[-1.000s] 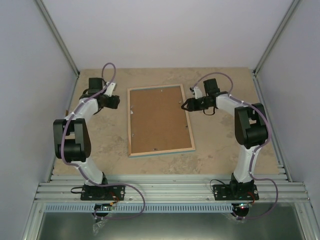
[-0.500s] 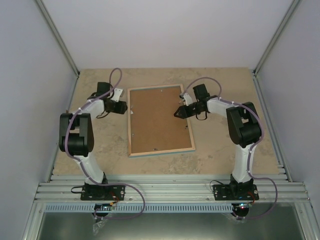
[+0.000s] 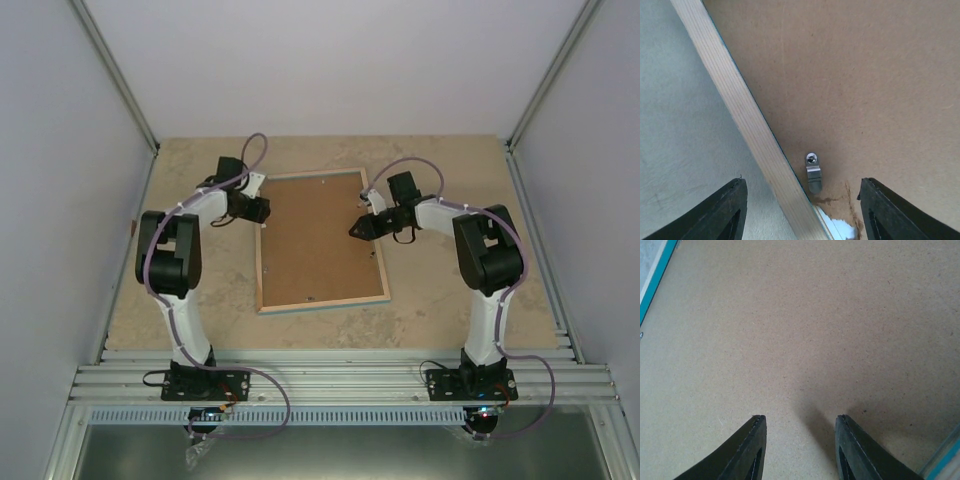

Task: Put the photo into the frame

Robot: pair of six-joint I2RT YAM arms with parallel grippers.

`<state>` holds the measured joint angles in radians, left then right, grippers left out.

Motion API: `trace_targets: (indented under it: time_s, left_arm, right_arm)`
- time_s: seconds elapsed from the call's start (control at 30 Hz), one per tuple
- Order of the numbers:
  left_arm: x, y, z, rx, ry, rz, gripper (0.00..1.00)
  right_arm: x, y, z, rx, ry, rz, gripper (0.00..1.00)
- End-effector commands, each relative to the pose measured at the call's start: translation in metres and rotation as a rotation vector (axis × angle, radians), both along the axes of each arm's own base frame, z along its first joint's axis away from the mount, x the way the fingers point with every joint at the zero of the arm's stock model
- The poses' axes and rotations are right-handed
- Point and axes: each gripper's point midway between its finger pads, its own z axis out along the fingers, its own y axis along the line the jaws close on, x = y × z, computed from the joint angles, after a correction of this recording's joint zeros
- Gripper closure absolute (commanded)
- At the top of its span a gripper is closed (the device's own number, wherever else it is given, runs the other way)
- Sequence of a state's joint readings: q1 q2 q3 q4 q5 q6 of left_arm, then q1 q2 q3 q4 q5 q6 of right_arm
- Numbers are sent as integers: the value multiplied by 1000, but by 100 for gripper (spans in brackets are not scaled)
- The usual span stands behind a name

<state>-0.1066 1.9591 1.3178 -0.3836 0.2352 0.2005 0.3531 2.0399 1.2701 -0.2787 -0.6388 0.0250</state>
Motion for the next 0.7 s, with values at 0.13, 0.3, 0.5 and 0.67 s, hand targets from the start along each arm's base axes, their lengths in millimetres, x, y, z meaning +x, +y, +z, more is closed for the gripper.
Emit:
trace_targets:
  time_s: [0.13, 0.3, 0.5, 0.67]
  left_arm:
    - [11, 8, -18, 97, 47, 59, 39]
    - [17, 16, -24, 140, 52, 83, 46]
    - [18, 18, -30, 147, 77, 107, 64]
    - [17, 22, -31, 166, 79, 117, 75]
  right_arm:
    - [-13, -13, -20, -76, 31, -14, 61]
    - [-11, -15, -20, -87, 24, -22, 62]
    - [-12, -17, -22, -93, 26, -24, 64]
    - [-13, -18, -22, -98, 29, -27, 64]
